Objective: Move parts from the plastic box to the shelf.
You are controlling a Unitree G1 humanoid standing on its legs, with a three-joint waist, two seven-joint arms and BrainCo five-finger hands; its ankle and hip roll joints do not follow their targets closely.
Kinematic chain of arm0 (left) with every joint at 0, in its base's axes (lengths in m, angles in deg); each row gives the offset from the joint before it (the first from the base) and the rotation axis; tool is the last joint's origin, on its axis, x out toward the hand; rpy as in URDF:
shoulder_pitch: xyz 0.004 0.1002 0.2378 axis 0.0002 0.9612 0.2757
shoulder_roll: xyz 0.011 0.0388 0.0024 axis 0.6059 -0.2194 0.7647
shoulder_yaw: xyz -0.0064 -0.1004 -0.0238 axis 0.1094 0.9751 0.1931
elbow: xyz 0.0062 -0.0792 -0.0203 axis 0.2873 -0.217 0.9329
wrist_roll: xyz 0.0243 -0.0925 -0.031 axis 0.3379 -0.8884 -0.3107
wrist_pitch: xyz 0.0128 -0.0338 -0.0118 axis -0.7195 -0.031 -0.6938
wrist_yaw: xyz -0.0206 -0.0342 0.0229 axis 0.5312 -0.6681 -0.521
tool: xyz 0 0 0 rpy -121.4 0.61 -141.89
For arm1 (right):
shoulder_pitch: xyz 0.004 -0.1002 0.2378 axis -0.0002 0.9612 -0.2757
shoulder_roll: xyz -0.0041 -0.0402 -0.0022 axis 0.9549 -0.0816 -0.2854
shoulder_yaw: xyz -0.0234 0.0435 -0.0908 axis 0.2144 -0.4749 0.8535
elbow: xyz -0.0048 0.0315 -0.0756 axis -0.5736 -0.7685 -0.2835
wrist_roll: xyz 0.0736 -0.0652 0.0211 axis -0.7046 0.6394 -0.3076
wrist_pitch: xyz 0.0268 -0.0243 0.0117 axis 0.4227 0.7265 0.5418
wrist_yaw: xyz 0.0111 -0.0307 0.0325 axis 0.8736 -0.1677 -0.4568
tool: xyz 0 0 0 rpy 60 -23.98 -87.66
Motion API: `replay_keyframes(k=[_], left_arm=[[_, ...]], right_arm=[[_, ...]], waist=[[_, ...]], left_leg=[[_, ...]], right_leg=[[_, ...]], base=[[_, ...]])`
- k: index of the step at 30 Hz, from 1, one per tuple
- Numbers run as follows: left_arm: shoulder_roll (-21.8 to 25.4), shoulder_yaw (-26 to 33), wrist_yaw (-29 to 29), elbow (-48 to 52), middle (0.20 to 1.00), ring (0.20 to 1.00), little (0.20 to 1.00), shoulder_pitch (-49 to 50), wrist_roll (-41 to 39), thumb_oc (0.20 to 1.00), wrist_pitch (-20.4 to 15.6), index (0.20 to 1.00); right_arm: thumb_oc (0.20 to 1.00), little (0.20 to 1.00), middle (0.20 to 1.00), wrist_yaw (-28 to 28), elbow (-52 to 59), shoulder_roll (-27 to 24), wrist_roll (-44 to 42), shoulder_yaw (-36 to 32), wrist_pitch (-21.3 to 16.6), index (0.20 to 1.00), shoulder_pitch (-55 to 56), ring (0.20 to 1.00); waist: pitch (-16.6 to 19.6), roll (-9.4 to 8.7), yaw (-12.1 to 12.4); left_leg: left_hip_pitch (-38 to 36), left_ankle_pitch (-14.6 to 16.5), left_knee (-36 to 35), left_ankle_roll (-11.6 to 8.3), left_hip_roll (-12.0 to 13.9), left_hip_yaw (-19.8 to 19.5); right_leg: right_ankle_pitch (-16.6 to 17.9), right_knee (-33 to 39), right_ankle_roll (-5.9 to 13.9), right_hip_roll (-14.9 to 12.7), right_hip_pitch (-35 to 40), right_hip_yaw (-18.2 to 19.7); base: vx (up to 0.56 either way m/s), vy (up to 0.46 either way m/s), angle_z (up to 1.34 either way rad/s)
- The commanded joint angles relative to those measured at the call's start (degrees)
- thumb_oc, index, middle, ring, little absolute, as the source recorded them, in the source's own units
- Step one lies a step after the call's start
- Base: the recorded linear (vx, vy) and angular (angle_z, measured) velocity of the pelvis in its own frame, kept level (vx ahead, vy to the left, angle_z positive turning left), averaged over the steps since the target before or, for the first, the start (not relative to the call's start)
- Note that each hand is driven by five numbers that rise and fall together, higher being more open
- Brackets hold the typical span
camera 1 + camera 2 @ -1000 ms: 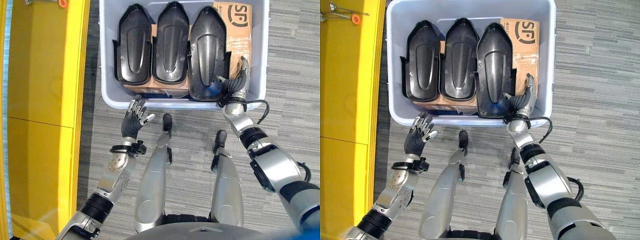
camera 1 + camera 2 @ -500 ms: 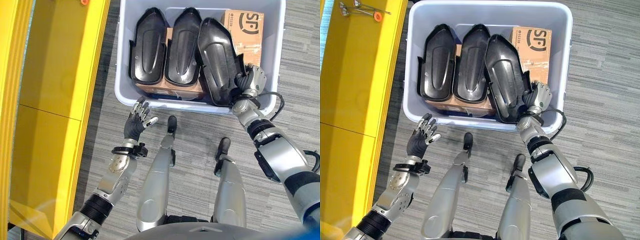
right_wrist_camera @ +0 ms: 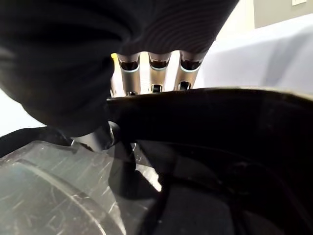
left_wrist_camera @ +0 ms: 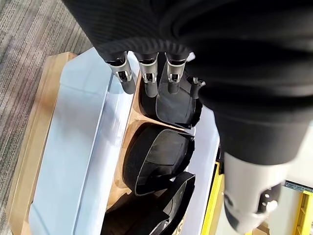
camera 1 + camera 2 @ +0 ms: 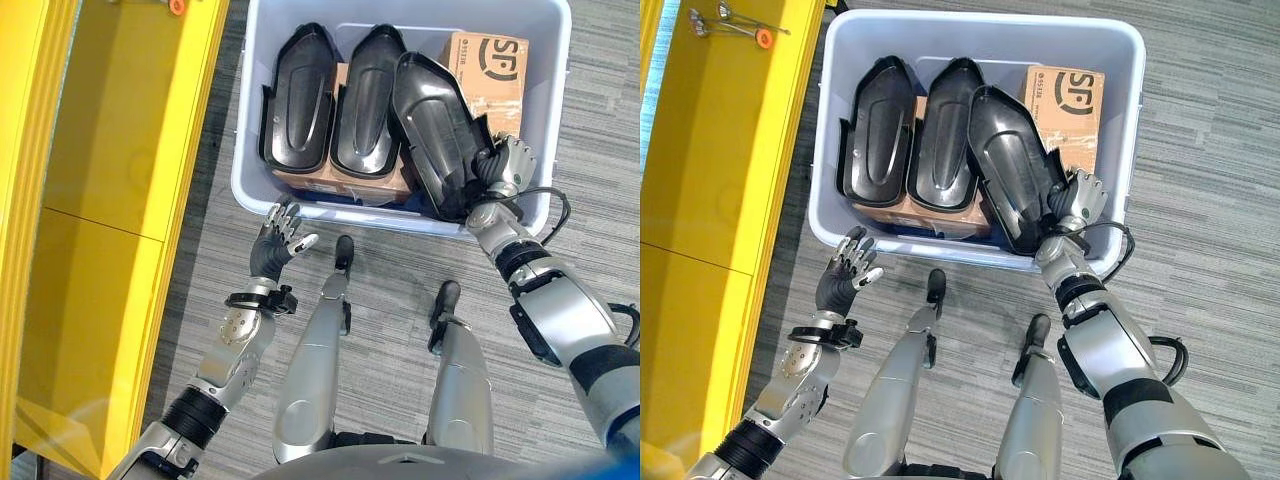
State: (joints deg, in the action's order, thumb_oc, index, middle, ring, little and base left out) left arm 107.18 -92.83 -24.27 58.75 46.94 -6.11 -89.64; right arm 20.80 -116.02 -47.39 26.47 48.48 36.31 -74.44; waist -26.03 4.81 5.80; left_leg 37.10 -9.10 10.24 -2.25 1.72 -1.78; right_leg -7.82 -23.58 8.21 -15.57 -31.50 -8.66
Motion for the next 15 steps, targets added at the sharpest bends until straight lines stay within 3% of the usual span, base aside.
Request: replay_keyframes(k=[1, 2, 4, 5, 9, 15], left_arm=[[1.4, 1.6, 1.5, 3.8, 1.000, 1.000, 1.000, -0.8, -0.4, 1.000, -2.6, 1.000], [1.4, 2.2, 1.8, 3.6, 1.000, 1.000, 1.000, -0.7, -0.2, 1.000, -2.7, 1.000], [1.2, 3.0, 2.3, 3.3, 1.000, 1.000, 1.000, -0.5, 0.2, 1.000, -2.7, 1.000], [1.0, 4.2, 2.8, 3.1, 1.000, 1.000, 1.000, -0.1, 0.5, 1.000, -3.0, 1.000], [1.1, 5.4, 2.9, 3.2, 1.000, 1.000, 1.000, 0.8, 0.4, 1.000, -2.9, 1.000], [1.3, 6.3, 1.6, 3.1, 1.000, 1.000, 1.000, 2.3, -0.6, 1.000, -2.0, 1.000]], right_arm=[[0.200, 0.200, 0.200, -2.2, 3.4, 6.0, -5.0, -1.3, -3.3, 0.200, 8.2, 0.200], [0.200, 0.200, 0.200, -1.9, 7.2, 5.6, -6.4, -1.8, -4.7, 0.200, 9.2, 0.200], [0.200, 0.200, 0.200, -1.8, 16.0, 4.6, -8.1, -2.6, -6.8, 0.200, 12.0, 0.200], [0.200, 0.200, 0.200, -1.7, 26.5, 2.5, -8.7, -4.2, -8.7, 0.200, 15.4, 0.200], [0.200, 0.200, 0.200, -2.3, 38.3, 0.4, -12.5, -9.7, -12.2, 0.200, 20.4, 0.200], [0.200, 0.200, 0.200, -4.4, 47.0, -0.4, -16.2, -13.7, -15.4, 0.200, 24.7, 0.200]], waist=[[-3.8, -1.01, 1.0], [-3.8, -1.18, 0.6], [-3.8, -1.85, -0.1], [-3.8, -2.69, -1.0], [-3.8, -3.71, -1.9], [-3.3, -4.53, -2.3]], left_leg=[[0.7, 10.3, 8.2, -0.34, 0.5, 2.6], [1.4, 8.6, 7.8, 0.03, 0.6, 2.8], [1.1, 8.6, 7.7, 0.00, 0.9, 2.9], [0.7, 8.5, 7.6, -0.02, 1.1, 2.7], [-0.6, 8.4, 7.0, -0.04, 1.4, 2.3], [-2.8, 8.3, 6.5, -0.13, 1.7, 1.8]], right_leg=[[6.4, 7.4, 0.00, 0.1, 5.0, 1.7], [7.8, 7.7, -0.32, 0.2, 4.2, 1.6], [7.8, 7.7, -0.32, 0.3, 4.3, 1.7], [7.9, 7.8, -0.27, 0.5, 4.6, 1.9], [7.6, 8.0, -0.35, 0.8, 5.9, 1.6], [7.1, 8.1, -0.48, 0.9, 8.1, 1.4]], base=[[0.00, 0.000, 0.00], [0.00, 0.000, 0.00], [-0.04, -0.009, -0.03], [-0.01, -0.039, -0.03], [-0.01, -0.052, -0.03], [0.01, -0.023, -0.01]])
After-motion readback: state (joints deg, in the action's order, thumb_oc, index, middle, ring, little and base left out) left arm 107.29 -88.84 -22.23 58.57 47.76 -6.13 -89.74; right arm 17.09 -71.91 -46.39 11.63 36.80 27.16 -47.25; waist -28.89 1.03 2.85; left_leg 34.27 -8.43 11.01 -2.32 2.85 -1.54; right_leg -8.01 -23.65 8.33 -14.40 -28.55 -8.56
